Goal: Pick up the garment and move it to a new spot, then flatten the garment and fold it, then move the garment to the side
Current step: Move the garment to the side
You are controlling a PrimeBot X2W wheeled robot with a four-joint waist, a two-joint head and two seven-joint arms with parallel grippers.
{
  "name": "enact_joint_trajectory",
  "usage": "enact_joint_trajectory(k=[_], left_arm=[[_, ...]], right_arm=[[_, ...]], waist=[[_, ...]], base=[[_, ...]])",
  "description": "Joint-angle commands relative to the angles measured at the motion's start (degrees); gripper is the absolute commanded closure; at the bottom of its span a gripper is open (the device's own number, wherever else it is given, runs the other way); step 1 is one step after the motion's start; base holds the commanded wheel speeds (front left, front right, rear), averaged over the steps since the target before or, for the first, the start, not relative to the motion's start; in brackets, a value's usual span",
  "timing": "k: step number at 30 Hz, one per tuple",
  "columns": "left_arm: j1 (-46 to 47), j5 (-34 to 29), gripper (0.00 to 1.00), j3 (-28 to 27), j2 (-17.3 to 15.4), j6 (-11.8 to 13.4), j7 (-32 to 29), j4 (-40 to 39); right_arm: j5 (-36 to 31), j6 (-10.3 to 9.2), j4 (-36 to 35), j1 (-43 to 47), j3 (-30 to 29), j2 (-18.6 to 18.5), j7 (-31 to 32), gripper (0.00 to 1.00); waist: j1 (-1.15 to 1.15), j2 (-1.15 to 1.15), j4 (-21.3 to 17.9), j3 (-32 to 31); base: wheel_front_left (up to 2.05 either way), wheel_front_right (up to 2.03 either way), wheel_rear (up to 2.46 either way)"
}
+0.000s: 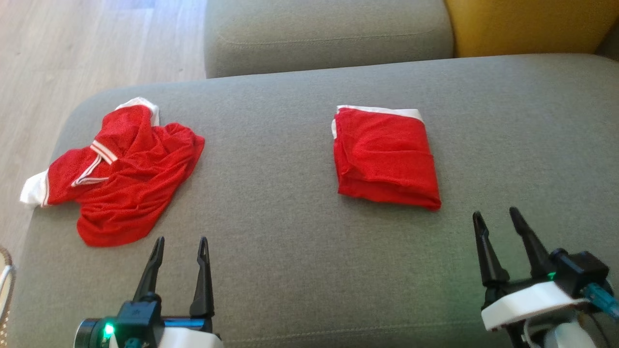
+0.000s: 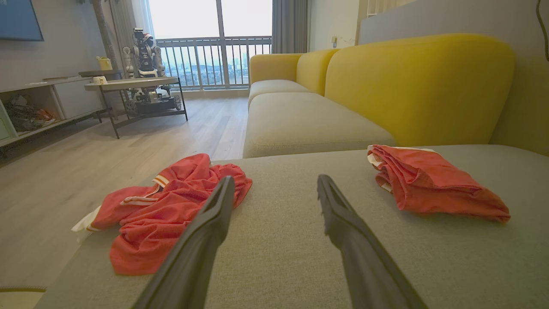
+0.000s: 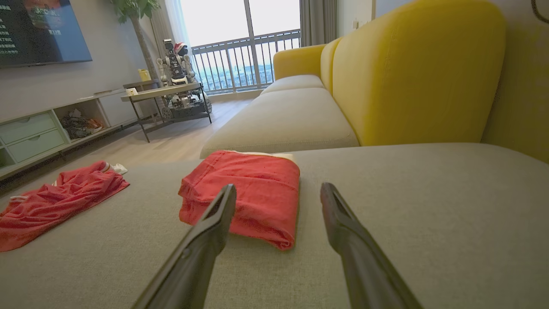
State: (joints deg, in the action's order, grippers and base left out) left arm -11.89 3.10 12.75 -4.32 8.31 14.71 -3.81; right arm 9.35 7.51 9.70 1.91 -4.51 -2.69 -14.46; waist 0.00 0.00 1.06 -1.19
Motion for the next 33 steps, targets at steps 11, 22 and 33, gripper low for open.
enact_joint_trajectory(k=[11, 22, 33], left_arm=[[4.5, -1.9, 0.0, 1.0, 0.8, -0.8, 0.3, -2.0], [9.7, -0.8, 0.0, 5.6, 1.3, -1.2, 0.3, -1.7], [12.6, 0.1, 0.0, 7.8, 1.4, -1.0, 0.3, -1.4]], right_arm=[[2.1, -0.02, 11.1, -12.4, -1.7, -0.2, -0.5, 0.0], [7.6, -0.02, 33.3, -29.5, -7.9, -1.3, 3.2, 0.0], [6.7, -0.02, 48.0, -40.6, -11.6, -5.2, 7.9, 0.0]], waist=[[0.0, 0.0, 4.2, 4.1], [0.0, 0.0, 9.0, 9.5], [0.0, 0.0, 10.7, 13.2]], base=[[0.0, 0.0, 0.0], [0.0, 0.0, 0.0], [0.0, 0.0, 0.0]])
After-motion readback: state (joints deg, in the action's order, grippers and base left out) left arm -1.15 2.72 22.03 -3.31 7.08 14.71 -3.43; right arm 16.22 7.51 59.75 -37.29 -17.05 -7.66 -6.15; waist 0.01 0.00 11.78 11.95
